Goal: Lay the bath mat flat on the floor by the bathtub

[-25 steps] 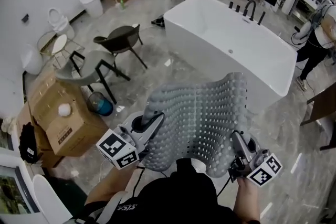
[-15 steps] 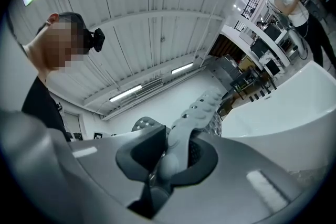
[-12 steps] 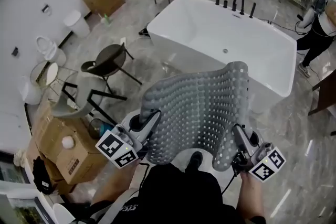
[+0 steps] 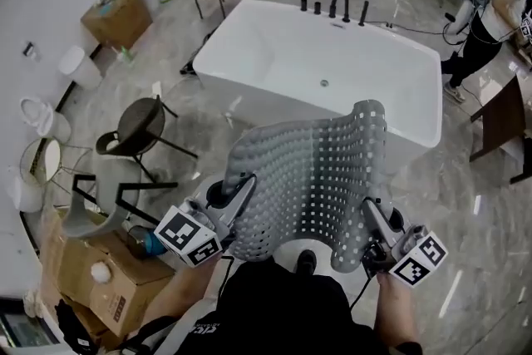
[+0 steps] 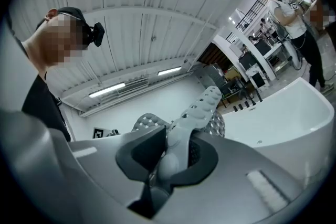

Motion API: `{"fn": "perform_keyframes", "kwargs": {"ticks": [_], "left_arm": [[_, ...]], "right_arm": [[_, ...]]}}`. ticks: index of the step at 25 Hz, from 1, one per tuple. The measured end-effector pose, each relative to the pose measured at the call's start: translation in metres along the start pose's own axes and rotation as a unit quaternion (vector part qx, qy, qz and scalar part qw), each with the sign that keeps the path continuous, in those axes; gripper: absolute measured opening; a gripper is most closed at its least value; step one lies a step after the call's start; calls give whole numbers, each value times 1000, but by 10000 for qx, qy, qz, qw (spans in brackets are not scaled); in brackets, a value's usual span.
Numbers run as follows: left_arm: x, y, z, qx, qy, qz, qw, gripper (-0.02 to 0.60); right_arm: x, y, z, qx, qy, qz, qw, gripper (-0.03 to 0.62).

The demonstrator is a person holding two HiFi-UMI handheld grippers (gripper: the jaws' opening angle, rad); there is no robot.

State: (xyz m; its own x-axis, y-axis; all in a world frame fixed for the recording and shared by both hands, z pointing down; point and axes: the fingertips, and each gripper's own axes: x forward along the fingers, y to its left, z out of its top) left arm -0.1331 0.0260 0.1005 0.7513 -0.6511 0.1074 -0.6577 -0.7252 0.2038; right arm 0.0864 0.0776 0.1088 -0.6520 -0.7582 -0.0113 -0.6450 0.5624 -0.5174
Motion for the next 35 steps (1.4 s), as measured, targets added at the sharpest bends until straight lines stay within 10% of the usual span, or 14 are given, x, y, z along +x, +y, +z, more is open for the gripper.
{"fn": "perform_keyframes", "kwargs": {"ticks": [15, 28, 35], "left_arm": [[25, 121, -15, 167, 241, -971, 9948, 34], [75, 146, -57, -45, 546, -1151, 9918, 34], [131, 183, -146, -2, 588, -936, 9939, 34]], "right_arm": [[75, -9, -25, 34, -450, -1306, 9904, 38], [99, -77, -62, 310, -106, -1380, 9899, 37], [109, -160, -126, 216, 51, -1158, 9930, 35]]}}
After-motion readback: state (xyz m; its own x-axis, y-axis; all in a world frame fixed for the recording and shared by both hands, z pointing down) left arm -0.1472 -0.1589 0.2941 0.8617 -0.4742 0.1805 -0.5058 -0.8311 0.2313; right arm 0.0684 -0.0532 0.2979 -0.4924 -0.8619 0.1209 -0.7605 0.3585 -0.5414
